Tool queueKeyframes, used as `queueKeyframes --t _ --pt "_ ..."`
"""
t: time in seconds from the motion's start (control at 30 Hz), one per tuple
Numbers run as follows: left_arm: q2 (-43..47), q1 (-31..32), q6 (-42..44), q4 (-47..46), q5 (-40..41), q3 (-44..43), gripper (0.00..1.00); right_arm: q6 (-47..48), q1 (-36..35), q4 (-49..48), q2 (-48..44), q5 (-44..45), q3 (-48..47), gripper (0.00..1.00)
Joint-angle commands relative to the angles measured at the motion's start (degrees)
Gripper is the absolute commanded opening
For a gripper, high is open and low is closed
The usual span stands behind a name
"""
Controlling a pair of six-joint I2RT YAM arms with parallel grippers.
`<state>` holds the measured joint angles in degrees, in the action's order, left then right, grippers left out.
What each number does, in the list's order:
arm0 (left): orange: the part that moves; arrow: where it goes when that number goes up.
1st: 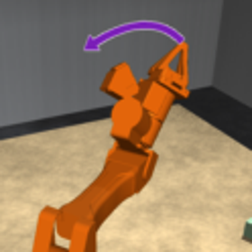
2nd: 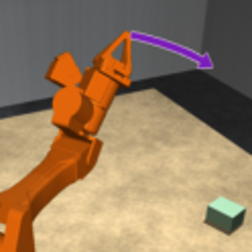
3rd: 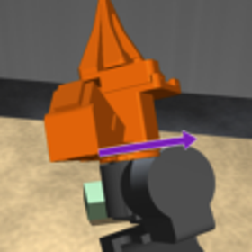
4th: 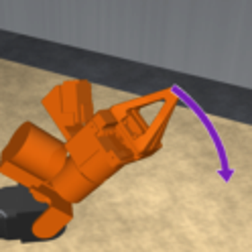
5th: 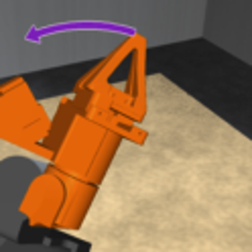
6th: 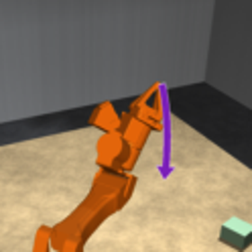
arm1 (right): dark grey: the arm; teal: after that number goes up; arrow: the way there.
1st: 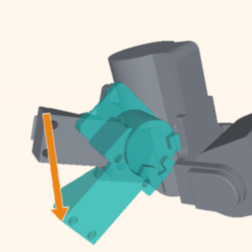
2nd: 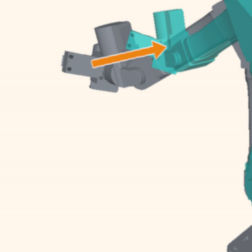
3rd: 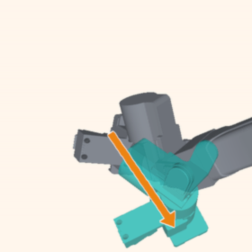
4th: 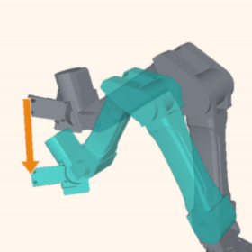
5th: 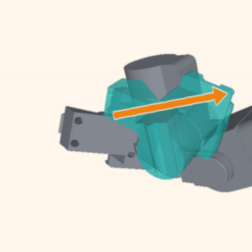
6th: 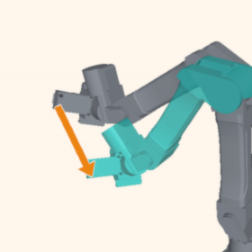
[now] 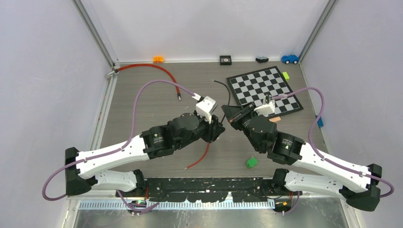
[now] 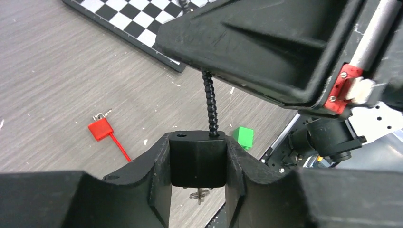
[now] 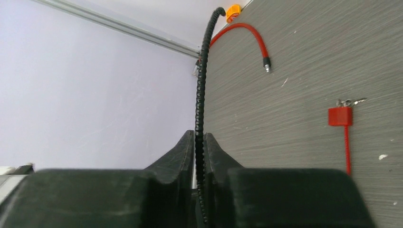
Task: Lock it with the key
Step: Pick up the lock from the center of the board.
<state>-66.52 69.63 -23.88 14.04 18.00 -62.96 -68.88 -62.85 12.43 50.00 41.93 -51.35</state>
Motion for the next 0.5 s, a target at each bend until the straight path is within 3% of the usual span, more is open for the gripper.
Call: queueKeyframes --t 0.0,0.1,0.17,0.27,0.33,0.47 --pt "1.4 0.1 -1.1 0.1 0.5 -2.1 0.0 5.7 -0.2 -5.9 -4.0 0.1 0.6 0.3" --pt "4.5 0.1 -0.9 0.2 0.5 -0.3 0.0 10.5 -0.2 -6.4 -7.5 -0.6 1.9 0.62" --pt "6.8 -0.2 -0.5 0.5 -0.1 0.9 0.0 14.7 -0.2 -6.3 -10.5 -1.3 2.8 0.72" --pt "10.4 -1.3 -0.3 1.1 -3.6 2.6 0.0 23.2 -0.2 -7.0 -14.9 -5.2 4.1 0.78" --pt "12.5 -2.5 -0.5 1.8 -8.1 3.5 0.0 34.3 -0.2 -8.3 -17.3 -10.9 4.7 0.78" --pt "14.8 -4.9 -0.2 5.0 -20.2 2.7 0.0 58.1 -0.2 -4.6 -19.7 -31.4 3.4 0.78"
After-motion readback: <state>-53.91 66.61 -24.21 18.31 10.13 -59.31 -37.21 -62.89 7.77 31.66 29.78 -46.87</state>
